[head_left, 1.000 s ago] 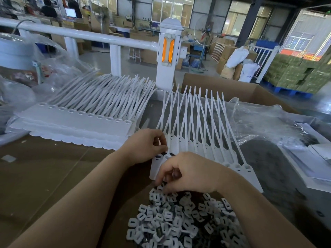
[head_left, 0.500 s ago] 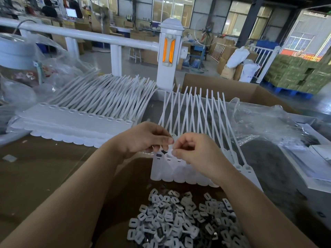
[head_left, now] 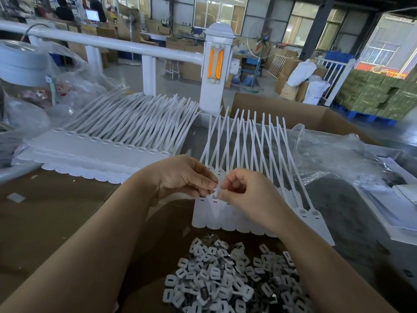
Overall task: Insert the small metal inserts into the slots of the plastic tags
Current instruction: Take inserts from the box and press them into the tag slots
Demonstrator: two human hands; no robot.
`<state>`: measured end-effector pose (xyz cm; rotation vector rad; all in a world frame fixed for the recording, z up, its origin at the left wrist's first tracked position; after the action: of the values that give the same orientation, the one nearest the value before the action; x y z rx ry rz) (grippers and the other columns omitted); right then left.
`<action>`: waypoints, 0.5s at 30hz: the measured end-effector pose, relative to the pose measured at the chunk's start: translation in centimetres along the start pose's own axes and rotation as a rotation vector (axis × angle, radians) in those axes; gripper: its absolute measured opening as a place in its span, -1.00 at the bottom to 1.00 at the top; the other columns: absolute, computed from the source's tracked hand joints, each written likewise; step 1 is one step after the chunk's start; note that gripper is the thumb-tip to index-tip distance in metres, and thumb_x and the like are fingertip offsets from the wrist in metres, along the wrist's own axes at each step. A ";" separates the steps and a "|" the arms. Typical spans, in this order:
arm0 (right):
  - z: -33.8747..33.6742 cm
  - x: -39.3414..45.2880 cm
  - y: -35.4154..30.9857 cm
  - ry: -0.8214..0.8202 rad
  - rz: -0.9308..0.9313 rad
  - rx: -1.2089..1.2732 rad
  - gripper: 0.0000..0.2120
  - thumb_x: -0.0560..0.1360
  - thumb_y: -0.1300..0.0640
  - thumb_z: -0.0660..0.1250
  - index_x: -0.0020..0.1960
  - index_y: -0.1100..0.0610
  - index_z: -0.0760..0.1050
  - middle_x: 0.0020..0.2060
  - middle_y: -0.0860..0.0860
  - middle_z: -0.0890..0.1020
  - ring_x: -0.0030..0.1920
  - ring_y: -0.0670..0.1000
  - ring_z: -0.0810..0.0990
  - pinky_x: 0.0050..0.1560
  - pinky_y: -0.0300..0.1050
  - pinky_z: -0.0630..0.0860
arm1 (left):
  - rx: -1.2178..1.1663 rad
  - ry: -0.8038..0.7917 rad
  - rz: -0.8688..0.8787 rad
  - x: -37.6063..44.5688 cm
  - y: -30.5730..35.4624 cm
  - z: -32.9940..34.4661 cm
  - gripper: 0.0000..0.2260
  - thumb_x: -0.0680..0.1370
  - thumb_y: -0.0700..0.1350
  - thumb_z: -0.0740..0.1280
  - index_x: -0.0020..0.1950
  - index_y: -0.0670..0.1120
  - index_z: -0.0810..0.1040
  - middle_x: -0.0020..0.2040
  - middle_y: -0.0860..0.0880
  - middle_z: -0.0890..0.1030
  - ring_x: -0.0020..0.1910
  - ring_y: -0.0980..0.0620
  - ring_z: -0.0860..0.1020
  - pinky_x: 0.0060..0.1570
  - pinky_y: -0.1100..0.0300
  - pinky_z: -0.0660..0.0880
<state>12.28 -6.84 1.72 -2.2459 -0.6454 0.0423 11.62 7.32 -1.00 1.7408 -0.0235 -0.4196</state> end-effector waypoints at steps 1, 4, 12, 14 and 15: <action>0.2 0.0 0.3 -0.025 0.028 -0.054 -0.88 0.44 -0.01 0.51 -0.13 -0.06 0.57 -0.29 -0.12 0.65 -0.25 -0.18 0.60 -0.26 -0.34 0.51 | 0.042 0.067 -0.010 0.0 0.0 -0.7 -0.87 0.35 -0.18 0.53 -0.13 -0.14 0.69 -0.28 -0.04 0.67 -0.28 0.09 0.60 -0.20 0.26 0.57; 1.0 -0.1 1.0 -0.118 0.082 -0.147 -0.91 0.50 -0.07 0.43 -0.11 -0.10 0.57 -0.21 -0.15 0.63 -0.19 -0.19 0.59 -0.22 -0.34 0.44 | 0.206 0.188 -0.059 0.0 -0.2 -2.2 -0.98 0.46 -0.19 0.50 -0.17 -0.10 0.69 -0.30 -0.01 0.69 -0.30 0.12 0.63 -0.29 0.32 0.55; 1.5 -0.3 1.0 -0.193 0.095 -0.134 -0.91 0.54 -0.06 0.39 -0.08 -0.07 0.59 -0.18 -0.13 0.64 -0.19 -0.14 0.59 -0.19 -0.28 0.46 | 0.320 0.224 -0.190 0.4 -1.2 -2.3 -0.95 0.47 -0.20 0.49 -0.16 -0.16 0.67 -0.44 0.01 0.63 -0.49 0.18 0.56 -0.44 0.36 0.49; 1.6 -0.4 1.1 -0.197 0.097 -0.130 -0.91 0.54 -0.06 0.38 -0.07 -0.06 0.60 -0.18 -0.13 0.63 -0.19 -0.14 0.59 -0.18 -0.27 0.46 | 0.327 0.222 -0.199 0.5 -1.3 -2.3 -0.95 0.48 -0.20 0.48 -0.16 -0.16 0.67 -0.45 0.01 0.62 -0.50 0.18 0.55 -0.44 0.36 0.50; 1.6 -0.4 1.2 -0.200 0.097 -0.130 -0.91 0.55 -0.05 0.38 -0.07 -0.06 0.60 -0.17 -0.13 0.63 -0.18 -0.14 0.59 -0.18 -0.27 0.47 | 0.332 0.216 -0.198 0.5 -1.3 -2.3 -0.95 0.48 -0.20 0.48 -0.16 -0.16 0.67 -0.44 0.01 0.63 -0.49 0.18 0.56 -0.44 0.36 0.50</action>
<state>12.10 -6.57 -0.26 -2.4181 -0.6598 0.2832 12.47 9.69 -2.04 2.1182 0.2483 -0.3848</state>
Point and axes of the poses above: each hand's wrist, its own x-axis towards the middle knuckle, its own z-axis out of the palm, y = z × x, the point moved 9 cm from there along x, towards the middle knuckle
